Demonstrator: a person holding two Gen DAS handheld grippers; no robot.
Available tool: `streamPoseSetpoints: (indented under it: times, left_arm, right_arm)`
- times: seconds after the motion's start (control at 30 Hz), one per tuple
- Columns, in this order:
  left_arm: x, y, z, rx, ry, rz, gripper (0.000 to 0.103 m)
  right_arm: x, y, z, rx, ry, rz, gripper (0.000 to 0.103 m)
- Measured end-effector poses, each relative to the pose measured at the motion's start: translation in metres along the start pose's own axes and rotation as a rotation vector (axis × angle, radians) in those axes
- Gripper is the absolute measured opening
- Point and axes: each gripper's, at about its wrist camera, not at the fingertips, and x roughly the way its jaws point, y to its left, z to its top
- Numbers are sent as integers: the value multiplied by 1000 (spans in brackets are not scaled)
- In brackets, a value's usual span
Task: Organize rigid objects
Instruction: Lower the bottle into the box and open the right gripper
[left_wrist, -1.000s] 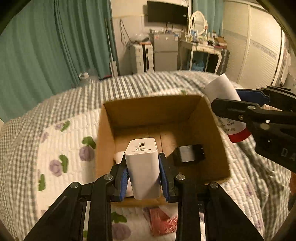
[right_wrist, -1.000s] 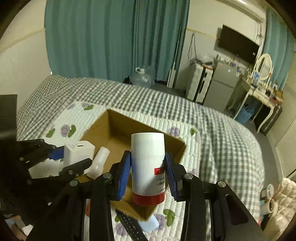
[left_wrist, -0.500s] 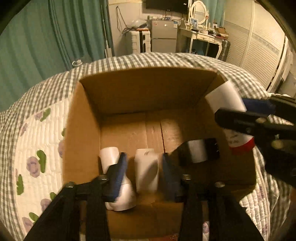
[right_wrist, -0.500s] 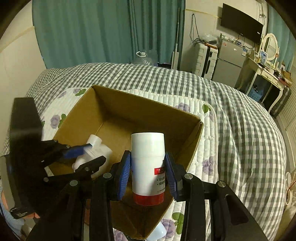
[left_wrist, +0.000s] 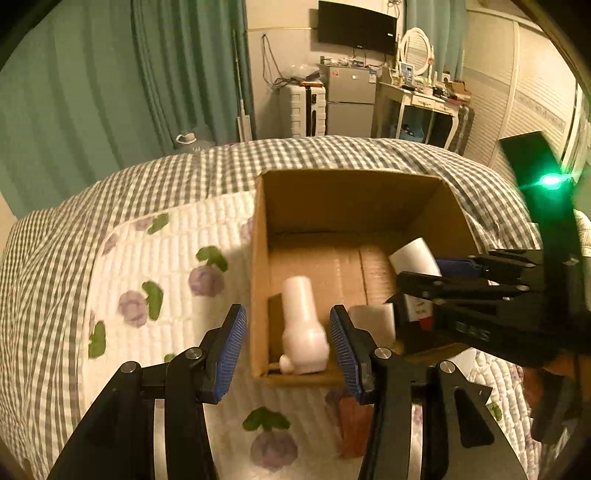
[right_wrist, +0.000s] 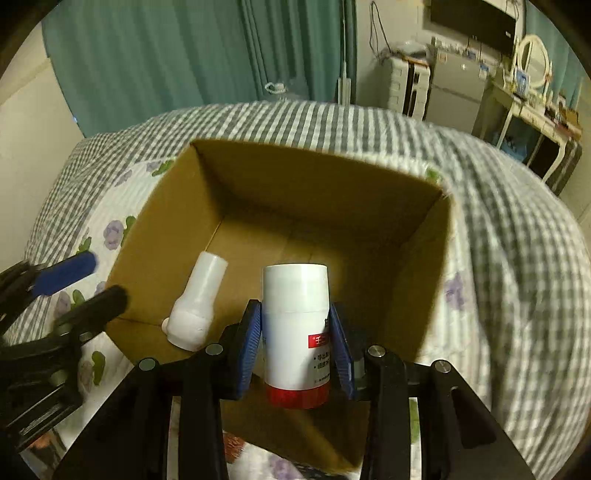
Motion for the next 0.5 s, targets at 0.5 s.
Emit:
streamPoseSetpoints:
  times: [0.5]
  left_arm:
    - [-18,12,-20,-26,-24,-12,60]
  right_arm:
    - [28,22,7,60,6,68,53]
